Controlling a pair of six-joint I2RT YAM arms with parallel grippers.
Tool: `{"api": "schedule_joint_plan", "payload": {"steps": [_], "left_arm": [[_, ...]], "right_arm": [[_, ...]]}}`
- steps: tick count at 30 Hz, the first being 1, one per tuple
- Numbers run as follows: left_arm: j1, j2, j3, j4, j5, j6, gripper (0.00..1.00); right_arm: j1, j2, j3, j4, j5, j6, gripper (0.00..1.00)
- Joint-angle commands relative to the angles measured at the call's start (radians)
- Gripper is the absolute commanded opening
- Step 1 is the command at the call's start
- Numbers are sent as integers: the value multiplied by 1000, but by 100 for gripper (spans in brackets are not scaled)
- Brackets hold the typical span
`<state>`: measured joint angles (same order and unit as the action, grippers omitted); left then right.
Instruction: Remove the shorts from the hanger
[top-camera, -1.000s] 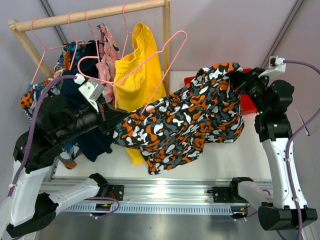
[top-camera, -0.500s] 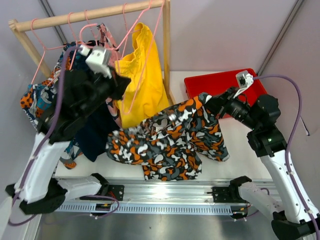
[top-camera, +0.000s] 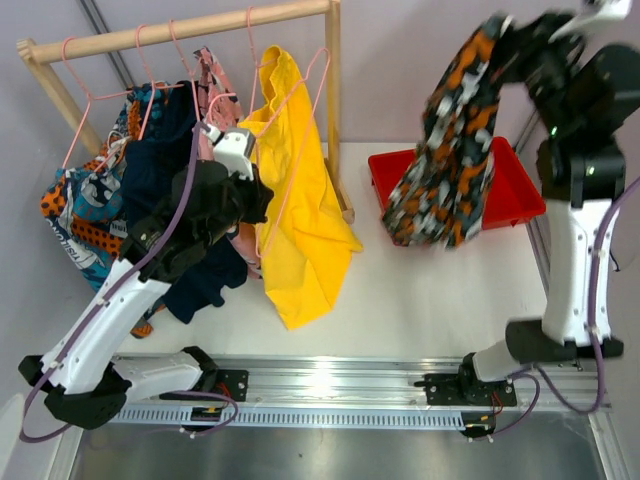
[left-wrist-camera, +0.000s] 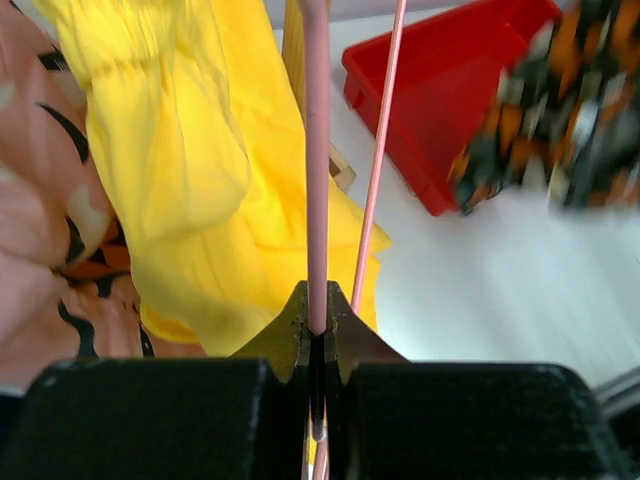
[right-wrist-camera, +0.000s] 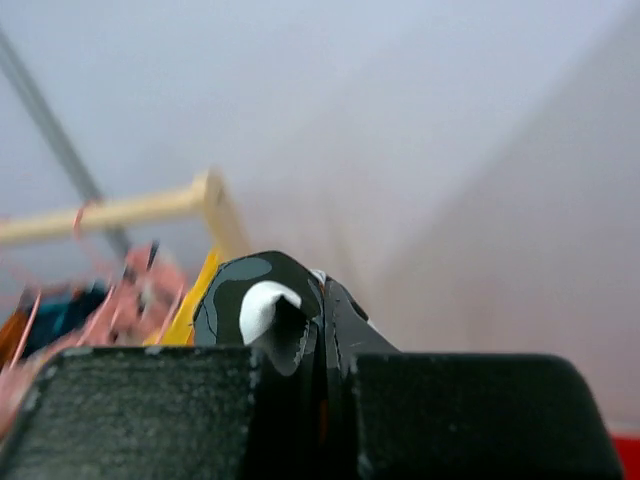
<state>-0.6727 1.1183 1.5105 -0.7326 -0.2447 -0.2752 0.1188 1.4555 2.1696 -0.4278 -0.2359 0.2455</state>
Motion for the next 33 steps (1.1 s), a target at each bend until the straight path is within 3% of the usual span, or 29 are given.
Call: {"api": "schedule_joint_plan", "payload": {"steps": [1, 3, 6, 10, 14, 15, 16, 17, 20, 24, 26, 28, 33], "left_arm": [[-30, -67, -39, 29, -11, -50, 0], [-41, -69, -50, 21, -10, -53, 0], [-41, -52, -67, 28, -31, -45, 0], [-36, 7, -61, 48, -65, -42, 0], [-8, 135, 43, 21, -77, -61, 0], [-5, 190, 62, 15, -87, -61, 0], [4, 236, 118, 10, -97, -56, 0], [8, 257, 135, 15, -99, -50, 0], [30, 359, 255, -7, -142, -35, 0], [38, 481, 526, -137, -254, -1, 0], [38, 488, 559, -166, -301, 10, 0], [38, 456, 533, -177, -301, 19, 0], [36, 250, 305, -172, -254, 16, 0]], "right_arm": [[-80, 194, 415, 35, 50, 49, 0], [-135, 310, 508, 67, 52, 81, 0], [-174, 299, 365, 181, 72, 107, 0], [-177, 211, -24, 338, 60, 124, 0], [-174, 94, -496, 474, 64, 161, 0], [-173, 60, -552, 477, 76, 167, 16], [-173, 49, -641, 463, 87, 173, 93], [-173, 40, -671, 416, 90, 176, 99], [-173, 33, -772, 311, 109, 193, 99], [-173, -58, -980, 380, 75, 209, 100], [-173, -114, -1066, 397, 78, 212, 99], [-173, -144, -1097, 393, 75, 210, 99], [-171, -217, -1136, 365, 73, 218, 99]]}}
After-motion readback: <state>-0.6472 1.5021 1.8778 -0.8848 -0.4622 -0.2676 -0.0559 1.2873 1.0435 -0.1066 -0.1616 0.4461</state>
